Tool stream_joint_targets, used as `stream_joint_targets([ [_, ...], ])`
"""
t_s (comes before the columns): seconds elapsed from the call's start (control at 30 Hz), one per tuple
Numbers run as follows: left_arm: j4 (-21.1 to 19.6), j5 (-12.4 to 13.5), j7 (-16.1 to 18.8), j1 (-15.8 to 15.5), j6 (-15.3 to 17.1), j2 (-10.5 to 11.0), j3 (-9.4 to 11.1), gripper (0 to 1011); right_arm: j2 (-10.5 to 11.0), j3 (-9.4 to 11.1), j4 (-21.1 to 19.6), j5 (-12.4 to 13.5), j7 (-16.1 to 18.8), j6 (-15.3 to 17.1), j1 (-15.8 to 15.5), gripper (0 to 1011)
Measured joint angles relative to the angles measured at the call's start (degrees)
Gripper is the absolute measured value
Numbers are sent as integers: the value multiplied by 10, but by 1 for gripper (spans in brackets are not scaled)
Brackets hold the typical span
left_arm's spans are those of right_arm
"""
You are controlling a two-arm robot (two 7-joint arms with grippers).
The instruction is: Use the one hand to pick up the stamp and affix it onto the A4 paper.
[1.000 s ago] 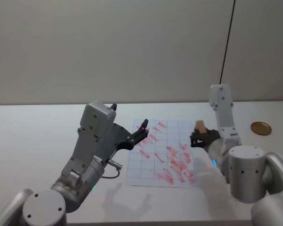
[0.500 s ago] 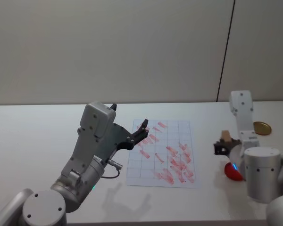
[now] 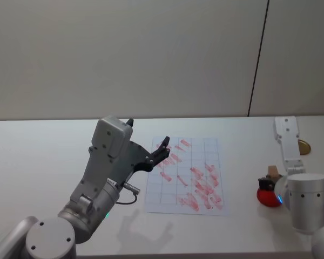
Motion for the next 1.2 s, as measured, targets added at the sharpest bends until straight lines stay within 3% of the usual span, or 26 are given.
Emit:
stream_joint_targets([
  [0.4,0,0,0,0,0,0,0,993,0,8,25,-1,10,8,6,240],
  [0.57,0,0,0,0,0,0,0,993,-1,9,30,-1,15,8,7,417],
  [0.8,0,0,0,0,0,0,0,993,-3,11,33,-2,17,7,8,592],
  [0.93,0,0,0,0,0,0,0,993,-4,11,33,-3,18,4,7,761],
  [1.2,0,0,0,0,0,0,0,993,-4,12,10,-9,20,-5,-1,960],
])
